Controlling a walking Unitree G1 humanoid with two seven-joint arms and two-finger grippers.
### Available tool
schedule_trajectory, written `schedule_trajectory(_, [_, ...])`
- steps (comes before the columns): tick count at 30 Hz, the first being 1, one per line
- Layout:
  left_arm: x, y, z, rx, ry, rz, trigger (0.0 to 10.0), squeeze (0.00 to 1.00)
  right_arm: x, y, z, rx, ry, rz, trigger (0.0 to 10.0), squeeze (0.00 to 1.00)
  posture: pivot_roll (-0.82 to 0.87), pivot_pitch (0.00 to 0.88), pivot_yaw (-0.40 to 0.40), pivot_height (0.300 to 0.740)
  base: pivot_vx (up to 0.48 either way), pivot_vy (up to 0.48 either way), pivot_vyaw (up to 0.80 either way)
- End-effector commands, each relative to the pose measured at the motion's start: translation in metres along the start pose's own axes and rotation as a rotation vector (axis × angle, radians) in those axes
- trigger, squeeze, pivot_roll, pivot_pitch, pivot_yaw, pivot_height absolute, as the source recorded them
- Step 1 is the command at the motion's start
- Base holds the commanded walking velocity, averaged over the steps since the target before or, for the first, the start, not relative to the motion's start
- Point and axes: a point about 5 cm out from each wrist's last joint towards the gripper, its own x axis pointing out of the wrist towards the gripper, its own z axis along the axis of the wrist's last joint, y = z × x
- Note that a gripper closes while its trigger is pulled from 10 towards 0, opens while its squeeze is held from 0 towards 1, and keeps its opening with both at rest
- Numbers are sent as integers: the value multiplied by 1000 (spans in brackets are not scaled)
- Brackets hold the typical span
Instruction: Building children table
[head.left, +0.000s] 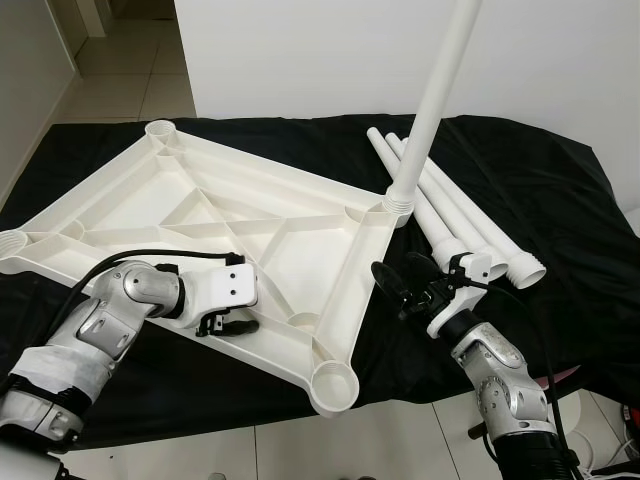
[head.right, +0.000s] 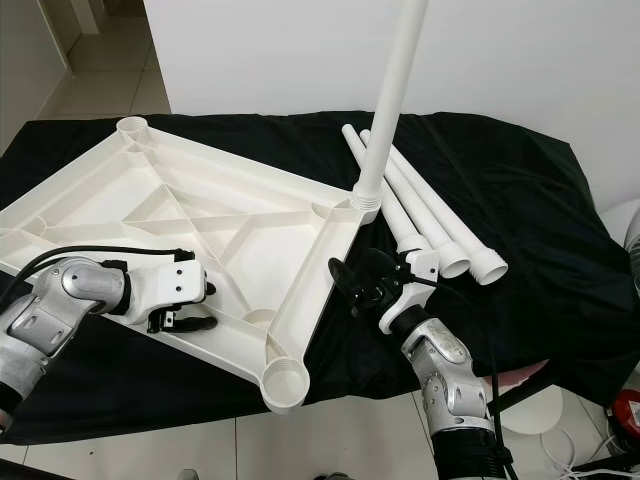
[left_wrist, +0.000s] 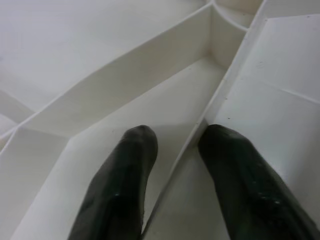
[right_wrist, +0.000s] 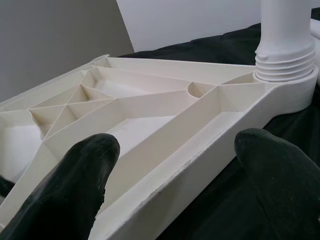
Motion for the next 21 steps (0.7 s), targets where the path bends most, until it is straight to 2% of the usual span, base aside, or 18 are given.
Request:
schedule_trajectory(1, [6, -8, -1, -25, -16, -77, 0, 0, -3, -3, 0, -1, 0, -20, 10000, 0, 50, 53, -18, 740, 0, 0, 0])
schedule_trajectory(16, [5, -4, 3, -9, -39, -45, 0, 0, -4, -3, -1, 1, -3, -37, 10000, 0, 47, 61, -13, 740, 0, 0, 0])
schedule_trajectory(17, [7, -2, 5, -3, -47, -22, 1922, 0, -4, -3, -1, 1, -2, -39, 10000, 0, 47, 61, -13, 740, 0, 0, 0])
schedule_trajectory(18, [8, -1, 6, -2, -55, -5, 10000, 0, -4, -4, -1, 2, -3, -40, 10000, 0, 47, 61, -13, 740, 0, 0, 0])
schedule_trajectory(21, [12, 1, 14, 31, -89, 39, 10000, 0, -4, -4, -1, 3, -3, -42, 10000, 0, 53, 69, -17, 740, 0, 0, 0])
